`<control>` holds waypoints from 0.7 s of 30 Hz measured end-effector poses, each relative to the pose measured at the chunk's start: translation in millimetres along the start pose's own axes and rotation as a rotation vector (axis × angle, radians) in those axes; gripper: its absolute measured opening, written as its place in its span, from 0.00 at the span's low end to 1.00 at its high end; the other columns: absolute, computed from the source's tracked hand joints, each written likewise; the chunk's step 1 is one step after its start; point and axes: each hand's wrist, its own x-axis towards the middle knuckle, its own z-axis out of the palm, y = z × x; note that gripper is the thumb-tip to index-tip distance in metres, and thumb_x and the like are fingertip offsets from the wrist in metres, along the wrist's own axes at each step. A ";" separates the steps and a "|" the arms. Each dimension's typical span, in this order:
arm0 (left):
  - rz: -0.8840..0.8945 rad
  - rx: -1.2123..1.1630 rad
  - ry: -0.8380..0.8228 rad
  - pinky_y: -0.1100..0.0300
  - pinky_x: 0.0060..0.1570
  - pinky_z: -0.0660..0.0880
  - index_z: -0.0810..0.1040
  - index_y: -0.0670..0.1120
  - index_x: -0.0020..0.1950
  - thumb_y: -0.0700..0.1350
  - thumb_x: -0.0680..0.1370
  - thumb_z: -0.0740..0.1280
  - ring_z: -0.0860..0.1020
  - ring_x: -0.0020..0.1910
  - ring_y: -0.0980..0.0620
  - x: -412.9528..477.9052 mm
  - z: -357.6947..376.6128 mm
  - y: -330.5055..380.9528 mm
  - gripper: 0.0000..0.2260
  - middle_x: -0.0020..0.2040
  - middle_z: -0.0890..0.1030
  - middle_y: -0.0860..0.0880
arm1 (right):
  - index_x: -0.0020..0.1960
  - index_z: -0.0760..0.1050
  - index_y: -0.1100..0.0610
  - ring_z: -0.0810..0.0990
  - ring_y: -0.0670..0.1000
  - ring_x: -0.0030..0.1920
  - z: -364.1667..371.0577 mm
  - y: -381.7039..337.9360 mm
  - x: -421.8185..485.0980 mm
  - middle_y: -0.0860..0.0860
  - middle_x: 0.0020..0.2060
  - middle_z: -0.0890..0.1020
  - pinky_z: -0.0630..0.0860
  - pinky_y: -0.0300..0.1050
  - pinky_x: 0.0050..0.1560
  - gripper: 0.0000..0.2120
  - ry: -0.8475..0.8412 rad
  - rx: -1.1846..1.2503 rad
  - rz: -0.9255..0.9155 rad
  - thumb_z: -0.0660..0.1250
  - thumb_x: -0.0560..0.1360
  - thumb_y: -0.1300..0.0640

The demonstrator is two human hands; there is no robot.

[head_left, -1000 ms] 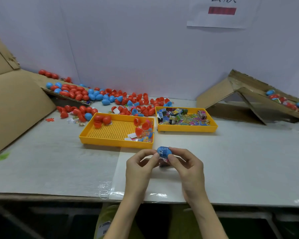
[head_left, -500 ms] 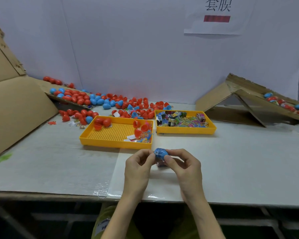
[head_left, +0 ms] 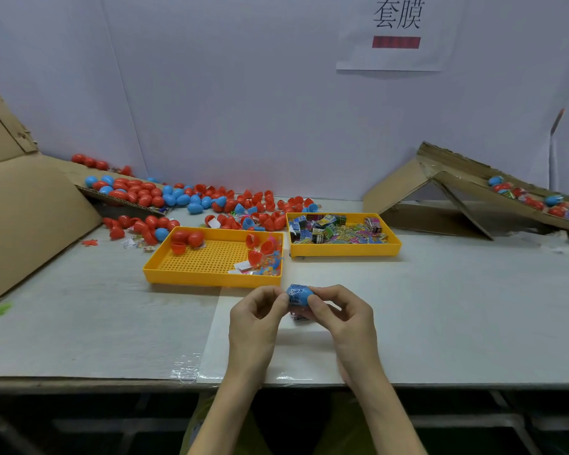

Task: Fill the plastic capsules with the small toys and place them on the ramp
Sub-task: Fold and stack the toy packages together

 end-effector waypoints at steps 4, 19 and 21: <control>-0.014 -0.052 -0.009 0.53 0.50 0.82 0.84 0.49 0.43 0.40 0.78 0.71 0.84 0.47 0.41 0.9 0.3 0.1 0.06 0.42 0.85 0.45 | 0.47 0.81 0.63 0.86 0.61 0.44 0.7 -2.1 0.7 0.57 0.44 0.86 0.83 0.53 0.47 0.09 0.006 0.004 0.007 0.72 0.73 0.57; -0.055 -0.111 -0.079 0.60 0.43 0.80 0.83 0.46 0.56 0.40 0.78 0.71 0.85 0.49 0.48 0.4 0.0 6.2 0.07 0.50 0.86 0.46 | 0.57 0.80 0.61 0.85 0.59 0.51 2.6 -7.0 1.2 0.56 0.48 0.86 0.83 0.50 0.49 0.10 -0.019 -0.010 0.083 0.69 0.76 0.65; -0.060 -0.090 -0.034 0.62 0.42 0.80 0.82 0.48 0.56 0.42 0.79 0.70 0.85 0.47 0.50 0.7 -1.3 3.9 0.07 0.50 0.86 0.49 | 0.57 0.80 0.61 0.85 0.58 0.51 3.4 -9.0 2.1 0.57 0.50 0.86 0.82 0.47 0.48 0.11 0.026 0.095 0.158 0.69 0.75 0.64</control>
